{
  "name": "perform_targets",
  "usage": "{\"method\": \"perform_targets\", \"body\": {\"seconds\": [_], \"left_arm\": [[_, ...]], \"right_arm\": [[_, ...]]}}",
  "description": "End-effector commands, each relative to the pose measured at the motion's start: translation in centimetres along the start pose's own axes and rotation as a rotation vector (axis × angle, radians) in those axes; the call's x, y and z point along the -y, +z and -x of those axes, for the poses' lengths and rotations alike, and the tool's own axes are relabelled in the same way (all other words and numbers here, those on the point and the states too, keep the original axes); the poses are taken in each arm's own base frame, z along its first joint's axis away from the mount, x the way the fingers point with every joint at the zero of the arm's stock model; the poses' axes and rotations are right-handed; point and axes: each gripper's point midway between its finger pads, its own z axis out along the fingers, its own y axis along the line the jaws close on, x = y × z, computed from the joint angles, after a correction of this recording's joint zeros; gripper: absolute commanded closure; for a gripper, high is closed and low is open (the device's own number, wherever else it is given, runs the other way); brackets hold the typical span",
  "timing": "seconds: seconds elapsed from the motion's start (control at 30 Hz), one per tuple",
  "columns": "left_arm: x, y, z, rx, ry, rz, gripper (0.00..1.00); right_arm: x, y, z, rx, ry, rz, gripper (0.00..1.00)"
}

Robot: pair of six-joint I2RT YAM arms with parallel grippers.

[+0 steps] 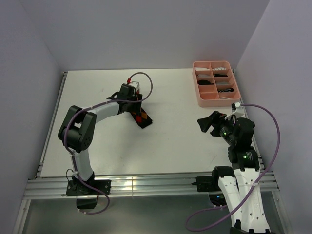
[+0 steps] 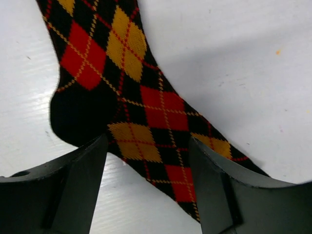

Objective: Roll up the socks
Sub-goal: Adjust the sock at the center of the board.

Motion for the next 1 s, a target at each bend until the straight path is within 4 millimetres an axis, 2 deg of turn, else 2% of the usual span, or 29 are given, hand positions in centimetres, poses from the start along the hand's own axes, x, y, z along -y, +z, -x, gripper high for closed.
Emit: {"method": "perform_targets", "body": {"seconds": [0.0, 0.1, 0.13, 0.2, 0.23, 0.3, 0.33, 0.4, 0.43, 0.5, 0.53, 0.6, 0.77, 0.8, 0.83, 0.87, 0.9, 0.97], "left_arm": [[1.4, -0.6, -0.8, -0.018, -0.078, -0.036, 0.29], [1.9, -1.0, -2.8, -0.052, -0.156, -0.001, 0.30], [2.5, -1.2, -4.1, -0.076, -0.201, -0.003, 0.30], [3.1, -1.6, -5.0, -0.086, -0.265, 0.003, 0.31], [3.8, -1.8, -6.4, -0.113, -0.282, -0.015, 0.31], [4.9, -2.3, -6.9, -0.112, -0.360, -0.014, 0.32], [6.4, -2.8, -7.6, -0.129, -0.365, -0.036, 0.32], [8.1, -3.5, -8.1, -0.155, -0.403, -0.051, 0.32], [9.9, -4.2, -8.5, -0.161, -0.389, -0.076, 0.32], [11.3, -5.5, -8.0, -0.133, -0.358, -0.088, 0.32], [12.7, -6.3, -8.0, -0.113, -0.304, -0.110, 0.32], [13.4, -7.9, -6.5, -0.056, -0.261, -0.132, 0.31], [10.7, -8.9, -0.2, 0.145, -0.036, -0.037, 0.31], [10.5, -8.9, 0.6, 0.161, 0.000, -0.038, 0.30], [9.7, -8.7, 2.2, 0.202, 0.053, -0.032, 0.30], [9.5, -8.2, 2.5, 0.203, 0.080, -0.042, 0.30], [8.3, -7.6, 3.9, 0.229, 0.102, -0.038, 0.30], [7.5, -5.9, 4.1, 0.205, 0.112, -0.073, 0.30]], "right_arm": [[-0.5, 0.1, 0.2, 0.010, 0.001, 0.021, 0.11], [-0.6, 0.1, 0.3, 0.008, 0.005, 0.028, 0.12], [-0.6, 0.2, 0.3, 0.008, 0.008, 0.028, 0.12], [-0.5, 0.2, 0.4, 0.016, 0.008, 0.024, 0.12], [-0.4, 0.2, 0.3, 0.014, 0.009, 0.021, 0.12], [-0.4, 0.3, 0.3, 0.015, 0.007, 0.022, 0.12], [-0.4, 0.4, 0.3, 0.010, 0.009, 0.021, 0.12], [-0.4, 0.5, 0.3, 0.008, 0.006, 0.023, 0.12], [-0.4, 0.5, 0.4, 0.007, 0.005, 0.023, 0.12], [-0.4, 0.5, 0.4, 0.005, 0.001, 0.020, 0.12], [-0.3, 0.5, 0.5, 0.008, -0.002, 0.016, 0.12], [-0.3, 0.4, 0.4, 0.007, -0.006, 0.014, 0.12], [-0.4, 0.3, 0.0, -0.003, -0.007, 0.026, 0.12], [-0.5, 0.2, -0.1, -0.003, -0.007, 0.032, 0.12], [-0.6, 0.2, 0.0, -0.002, -0.004, 0.034, 0.12], [-0.7, 0.1, -0.2, -0.007, -0.002, 0.040, 0.12], [-0.8, 0.0, -0.2, -0.003, 0.001, 0.047, 0.12], [-1.1, -0.2, -0.3, -0.001, 0.003, 0.060, 0.13]]}}
